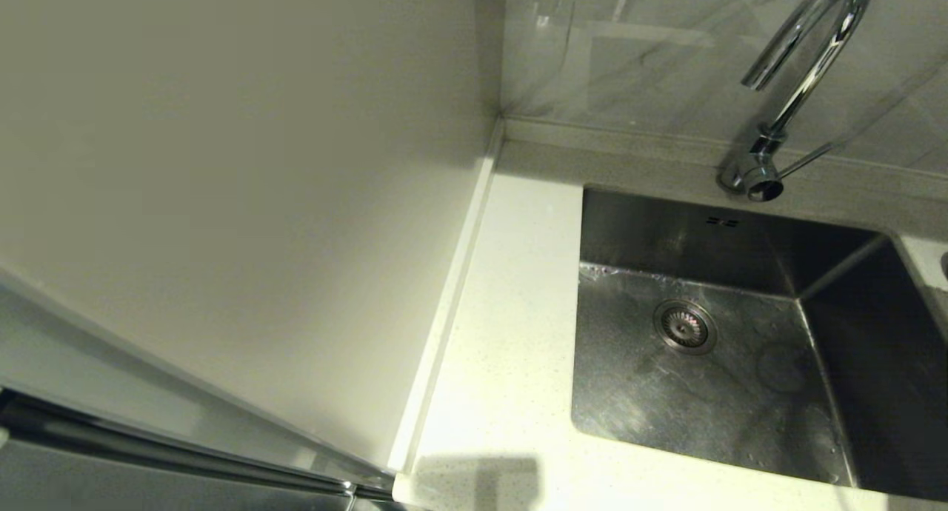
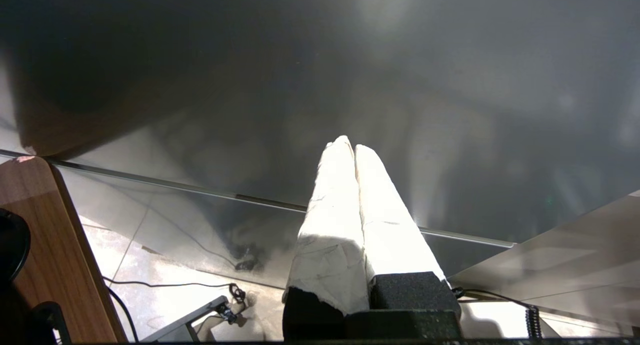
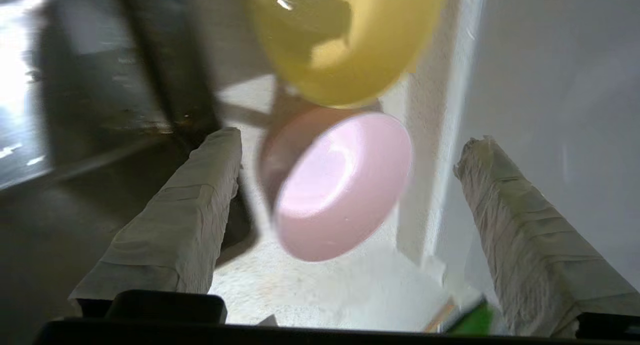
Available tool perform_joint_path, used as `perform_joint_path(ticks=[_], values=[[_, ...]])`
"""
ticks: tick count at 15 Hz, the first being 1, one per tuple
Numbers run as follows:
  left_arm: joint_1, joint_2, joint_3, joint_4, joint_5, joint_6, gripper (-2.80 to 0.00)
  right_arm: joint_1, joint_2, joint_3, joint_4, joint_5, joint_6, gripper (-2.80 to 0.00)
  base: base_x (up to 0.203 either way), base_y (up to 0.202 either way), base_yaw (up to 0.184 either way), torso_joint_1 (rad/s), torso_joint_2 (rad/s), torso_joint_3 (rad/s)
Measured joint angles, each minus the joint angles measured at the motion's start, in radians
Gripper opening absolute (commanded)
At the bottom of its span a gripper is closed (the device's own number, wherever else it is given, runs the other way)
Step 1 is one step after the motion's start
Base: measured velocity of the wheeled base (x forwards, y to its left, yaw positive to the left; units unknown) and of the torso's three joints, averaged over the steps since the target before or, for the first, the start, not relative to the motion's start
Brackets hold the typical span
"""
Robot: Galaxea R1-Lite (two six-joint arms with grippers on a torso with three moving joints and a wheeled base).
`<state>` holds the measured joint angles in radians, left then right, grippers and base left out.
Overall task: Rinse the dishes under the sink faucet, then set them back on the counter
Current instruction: Put a bowl back to the table from the sink
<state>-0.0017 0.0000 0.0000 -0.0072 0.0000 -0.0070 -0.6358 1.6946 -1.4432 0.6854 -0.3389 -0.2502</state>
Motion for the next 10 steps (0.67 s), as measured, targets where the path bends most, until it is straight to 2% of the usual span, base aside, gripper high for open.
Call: perform_joint_path(ticks=[2, 4, 5, 10], values=[[0.000, 0.000, 0.000, 0.000, 0.000, 0.000, -2.80, 0.031, -0.044, 0.003, -0.001, 0.109, -0.056, 0.00, 0.000, 0.000, 0.000, 0.000, 0.00, 0.000], [0.000, 0.000, 0.000, 0.000, 0.000, -0.001, -2.80, 0.091, -0.078, 0.003, 0.000, 0.144, -0.063, 0.00, 0.000, 0.000, 0.000, 0.000, 0.00, 0.000], [0.000, 0.000, 0.000, 0.000, 0.000, 0.000, -2.80, 0.129, -0.092, 0.001, 0.001, 0.148, -0.062, -2.80, 0.000, 0.000, 0.000, 0.000, 0.00, 0.000], [0.000, 0.000, 0.000, 0.000, 0.000, 0.000, -2.80, 0.294, -0.136, -0.002, 0.003, 0.151, -0.061, -2.80, 0.000, 0.000, 0.000, 0.000, 0.00, 0.000]])
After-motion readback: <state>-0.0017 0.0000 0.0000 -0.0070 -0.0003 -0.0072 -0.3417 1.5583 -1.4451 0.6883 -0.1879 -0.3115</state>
